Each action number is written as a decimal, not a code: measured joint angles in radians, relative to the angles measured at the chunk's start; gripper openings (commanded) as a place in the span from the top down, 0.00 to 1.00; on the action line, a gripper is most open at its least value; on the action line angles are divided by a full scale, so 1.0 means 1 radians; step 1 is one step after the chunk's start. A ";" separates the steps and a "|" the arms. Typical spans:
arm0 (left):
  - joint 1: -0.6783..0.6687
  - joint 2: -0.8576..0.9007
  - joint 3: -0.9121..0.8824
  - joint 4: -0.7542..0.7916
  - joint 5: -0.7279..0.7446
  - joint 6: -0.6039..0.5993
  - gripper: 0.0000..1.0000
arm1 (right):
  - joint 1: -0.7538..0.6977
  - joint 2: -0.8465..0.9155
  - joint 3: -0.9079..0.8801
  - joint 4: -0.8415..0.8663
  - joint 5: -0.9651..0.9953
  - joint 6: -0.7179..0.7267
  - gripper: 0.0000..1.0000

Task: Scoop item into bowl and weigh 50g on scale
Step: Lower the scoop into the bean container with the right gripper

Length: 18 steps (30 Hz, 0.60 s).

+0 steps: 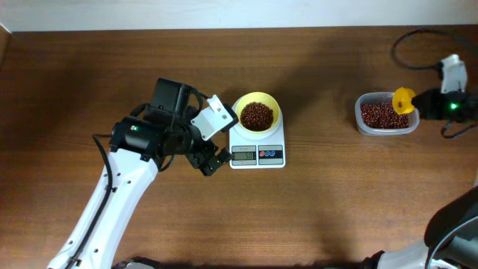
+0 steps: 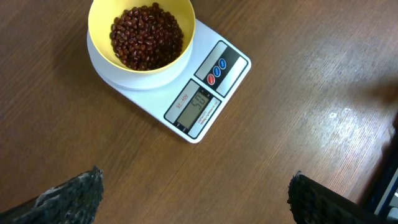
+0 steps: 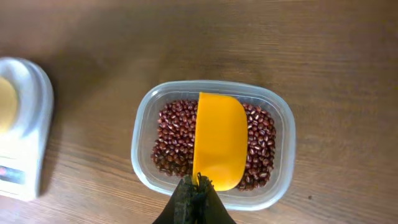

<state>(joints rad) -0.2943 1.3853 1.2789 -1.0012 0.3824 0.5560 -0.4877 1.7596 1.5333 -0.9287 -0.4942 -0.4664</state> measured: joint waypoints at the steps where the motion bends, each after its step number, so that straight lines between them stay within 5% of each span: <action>1: 0.000 0.000 0.000 0.000 0.000 0.000 0.01 | 0.031 0.000 0.000 0.008 0.050 -0.038 0.96; 7: 0.000 0.000 0.000 0.000 0.000 0.000 0.01 | 0.132 0.000 0.000 0.024 0.318 -0.095 0.96; 14: 0.000 0.000 0.000 0.000 0.000 0.000 0.01 | 0.134 0.000 0.000 0.029 0.400 -0.084 0.96; 18: 0.000 0.000 0.000 0.000 0.000 0.000 0.01 | 0.135 0.000 0.000 0.048 0.345 0.162 0.96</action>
<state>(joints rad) -0.2943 1.3853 1.2789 -1.0012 0.3824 0.5560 -0.3531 1.7596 1.5333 -0.8806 -0.1490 -0.3046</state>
